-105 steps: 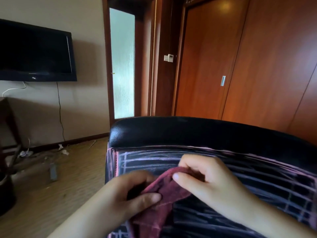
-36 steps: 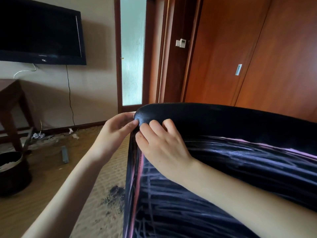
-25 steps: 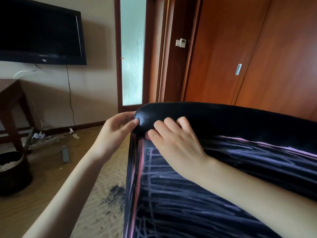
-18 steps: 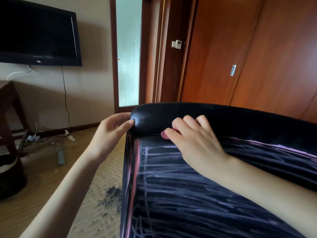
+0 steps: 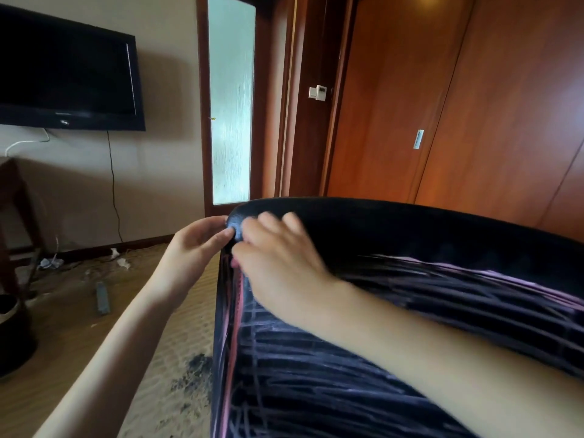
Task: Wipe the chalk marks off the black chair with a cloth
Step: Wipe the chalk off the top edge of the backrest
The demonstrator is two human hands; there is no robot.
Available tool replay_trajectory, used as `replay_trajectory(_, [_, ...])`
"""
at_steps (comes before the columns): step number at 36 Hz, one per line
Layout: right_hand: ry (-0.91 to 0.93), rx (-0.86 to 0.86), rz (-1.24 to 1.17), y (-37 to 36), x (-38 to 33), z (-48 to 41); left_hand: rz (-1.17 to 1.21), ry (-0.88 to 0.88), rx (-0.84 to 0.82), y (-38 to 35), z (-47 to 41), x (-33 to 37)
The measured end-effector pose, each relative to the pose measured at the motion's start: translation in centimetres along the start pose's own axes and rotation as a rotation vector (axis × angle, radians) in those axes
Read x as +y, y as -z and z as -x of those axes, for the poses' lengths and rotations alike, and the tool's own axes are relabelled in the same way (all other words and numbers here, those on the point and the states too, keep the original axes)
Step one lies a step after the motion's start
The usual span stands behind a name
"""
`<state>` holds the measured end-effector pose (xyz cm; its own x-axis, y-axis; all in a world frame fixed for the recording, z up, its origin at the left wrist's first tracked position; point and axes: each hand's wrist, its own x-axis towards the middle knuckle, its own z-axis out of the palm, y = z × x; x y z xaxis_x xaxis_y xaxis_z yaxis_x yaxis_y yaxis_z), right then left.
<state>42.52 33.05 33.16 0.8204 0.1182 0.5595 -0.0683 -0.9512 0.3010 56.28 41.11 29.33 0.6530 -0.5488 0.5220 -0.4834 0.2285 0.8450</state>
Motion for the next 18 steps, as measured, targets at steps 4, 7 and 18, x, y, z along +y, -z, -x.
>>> replay_trajectory(4, [-0.045,0.065,0.028,-1.9,0.1,0.0,0.007,-0.001,0.037,-0.1,-0.1,-0.2])
replay_trajectory(7, [-0.043,0.081,0.033,-1.6,1.8,1.3,0.002,-0.001,0.048,-0.2,-0.1,-0.3])
replay_trajectory(18, [-0.256,0.054,0.118,2.4,8.8,8.2,0.015,0.004,0.028,0.1,0.0,-0.1])
